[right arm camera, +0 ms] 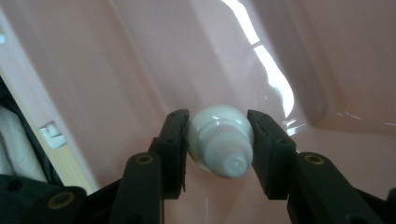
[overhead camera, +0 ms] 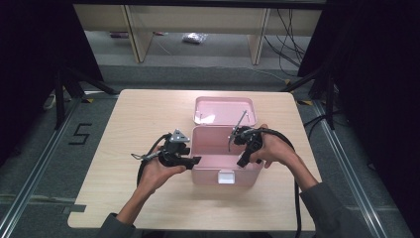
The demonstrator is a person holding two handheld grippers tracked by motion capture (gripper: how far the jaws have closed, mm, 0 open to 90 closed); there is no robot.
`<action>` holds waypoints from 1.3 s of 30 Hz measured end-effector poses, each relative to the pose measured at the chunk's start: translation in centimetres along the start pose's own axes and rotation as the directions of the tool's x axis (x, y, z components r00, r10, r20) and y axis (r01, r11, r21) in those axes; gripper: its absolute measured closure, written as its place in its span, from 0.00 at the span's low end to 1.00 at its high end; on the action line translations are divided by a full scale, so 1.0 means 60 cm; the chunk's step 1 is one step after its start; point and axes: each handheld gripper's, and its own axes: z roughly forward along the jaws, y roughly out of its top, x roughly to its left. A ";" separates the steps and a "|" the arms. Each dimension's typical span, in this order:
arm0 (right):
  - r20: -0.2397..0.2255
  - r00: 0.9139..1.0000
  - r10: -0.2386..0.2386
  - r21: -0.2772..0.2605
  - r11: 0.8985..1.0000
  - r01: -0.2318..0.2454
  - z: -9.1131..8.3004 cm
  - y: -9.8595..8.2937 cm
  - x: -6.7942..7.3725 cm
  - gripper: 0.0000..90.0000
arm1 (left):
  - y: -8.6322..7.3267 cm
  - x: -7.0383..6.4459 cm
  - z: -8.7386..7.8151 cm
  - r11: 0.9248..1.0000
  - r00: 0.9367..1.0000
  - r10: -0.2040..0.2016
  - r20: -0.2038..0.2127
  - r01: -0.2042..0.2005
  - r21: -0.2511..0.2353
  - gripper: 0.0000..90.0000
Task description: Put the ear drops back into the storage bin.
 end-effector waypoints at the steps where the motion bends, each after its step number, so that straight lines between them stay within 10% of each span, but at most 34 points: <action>1: 0.003 1.000 -0.004 -0.013 1.000 0.004 0.002 0.001 -0.001 0.67 | 0.000 0.000 0.000 1.000 1.000 -0.002 -0.001 0.002 0.000 0.54; 21: 0.002 0.999 -0.052 0.002 0.999 0.052 0.029 0.006 -0.005 0.67 | -0.001 0.001 0.000 1.000 1.000 0.000 0.010 0.000 -0.001 0.53; 39: -0.027 1.000 0.010 0.036 0.999 -0.010 0.054 0.002 -0.002 0.67 | -0.001 0.000 0.000 1.000 1.000 -0.004 0.002 0.004 -0.002 0.54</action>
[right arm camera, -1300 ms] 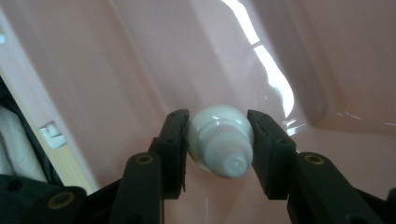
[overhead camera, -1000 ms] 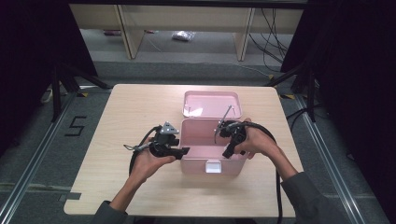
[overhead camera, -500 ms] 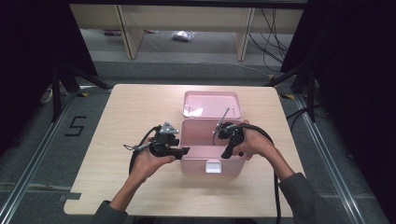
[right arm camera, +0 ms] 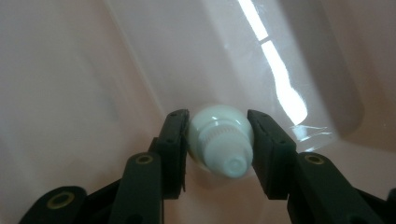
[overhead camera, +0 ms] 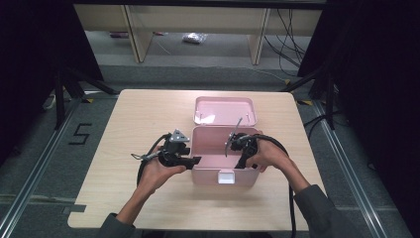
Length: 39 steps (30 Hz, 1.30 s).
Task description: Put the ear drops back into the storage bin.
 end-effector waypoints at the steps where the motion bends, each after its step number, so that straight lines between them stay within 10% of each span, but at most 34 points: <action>1: 0.003 1.000 0.005 0.003 1.000 -0.005 0.001 0.000 0.000 0.67 | 0.000 0.000 0.000 1.000 1.000 0.000 0.000 0.000 0.000 0.54; 15: -0.019 1.000 -0.014 -0.018 1.000 0.013 0.007 -0.001 -0.005 0.65 | 0.001 -0.001 0.000 1.000 1.000 -0.004 0.000 0.004 0.003 0.54; 21: -0.029 1.000 0.005 -0.077 0.997 -0.007 -0.016 -0.004 -0.004 0.48 | 0.001 0.000 0.001 1.000 1.000 -0.002 0.010 0.002 0.008 0.52; 39: -0.005 0.990 0.140 -0.364 0.922 -0.132 -0.084 -0.047 -0.032 0.37 | 0.001 -0.006 -0.002 1.000 1.000 0.013 -0.002 -0.013 0.016 0.51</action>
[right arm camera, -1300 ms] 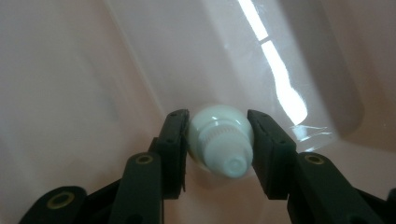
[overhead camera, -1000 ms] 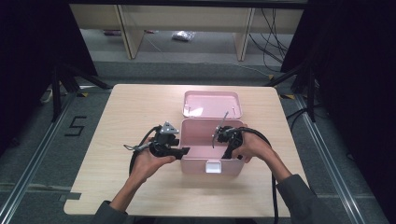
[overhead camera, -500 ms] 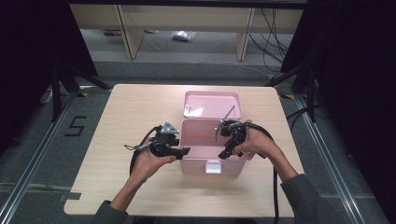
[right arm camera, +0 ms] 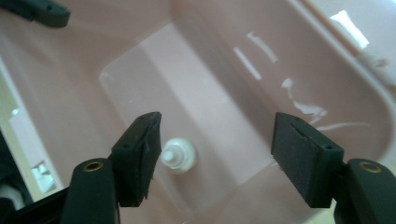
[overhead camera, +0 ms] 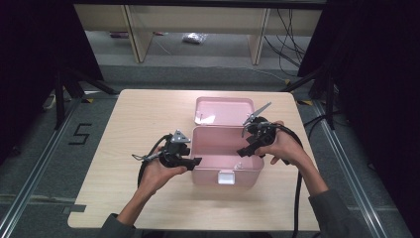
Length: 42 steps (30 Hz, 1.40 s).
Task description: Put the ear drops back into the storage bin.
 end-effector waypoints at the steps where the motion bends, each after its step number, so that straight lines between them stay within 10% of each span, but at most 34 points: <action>1: 0.008 1.000 0.022 -0.009 1.000 -0.022 -0.003 -0.001 -0.002 0.36 | 0.000 0.000 -0.001 1.000 1.000 -0.003 0.002 0.003 0.001 0.51; 10: 0.067 0.986 0.152 -0.091 0.985 -0.146 -0.033 -0.012 -0.023 0.35 | 0.000 -0.004 -0.003 1.000 1.000 0.007 -0.010 -0.007 0.001 0.52; 42: 0.133 0.972 0.193 -0.173 0.970 -0.169 -0.053 -0.026 -0.053 0.35 | -0.013 -0.037 -0.015 1.000 0.999 0.017 -0.038 -0.017 0.000 0.53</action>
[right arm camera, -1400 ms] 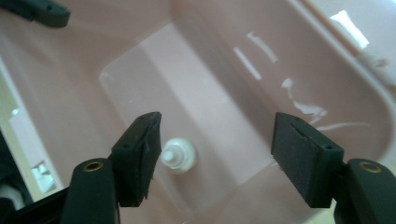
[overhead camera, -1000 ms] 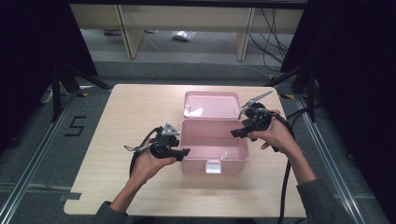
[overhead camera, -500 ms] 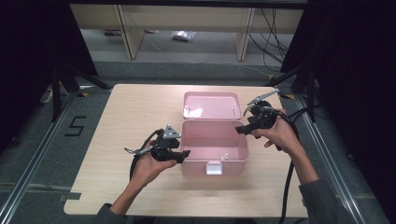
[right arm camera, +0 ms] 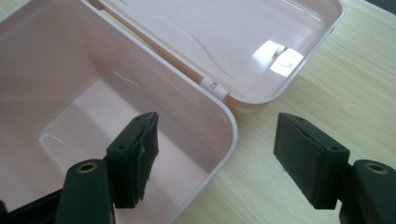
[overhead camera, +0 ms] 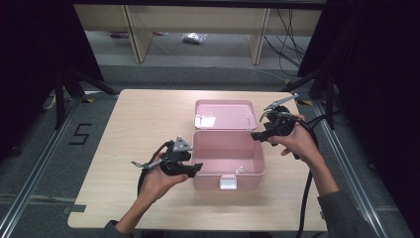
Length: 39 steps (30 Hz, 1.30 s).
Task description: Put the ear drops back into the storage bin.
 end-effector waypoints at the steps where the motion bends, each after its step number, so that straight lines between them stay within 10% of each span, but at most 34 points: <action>1: 0.001 1.000 -0.011 -0.003 1.000 0.011 0.001 -0.001 -0.001 0.35 | -0.001 0.000 0.000 1.000 1.000 0.004 0.000 -0.004 -0.002 0.52; 11: 0.007 1.000 -0.010 -0.004 1.000 0.010 0.000 -0.001 -0.001 0.35 | 0.002 0.009 0.000 1.000 0.999 -0.015 0.040 0.015 -0.009 0.47; 16: 0.013 1.000 -0.013 -0.011 1.000 0.013 -0.001 -0.004 -0.004 0.35 | 0.018 0.033 -0.005 0.997 0.998 -0.069 -0.001 0.068 -0.043 0.36; 28: 0.020 1.000 0.009 -0.022 1.000 -0.009 0.003 -0.001 -0.014 0.35 | 0.077 0.075 0.029 0.998 0.997 -0.054 -0.047 0.054 -0.012 0.36; 39: 0.067 0.991 0.112 -0.058 0.992 -0.109 0.014 0.009 -0.044 0.37 | 0.100 0.094 0.049 0.999 0.998 -0.045 -0.045 0.045 0.010 0.42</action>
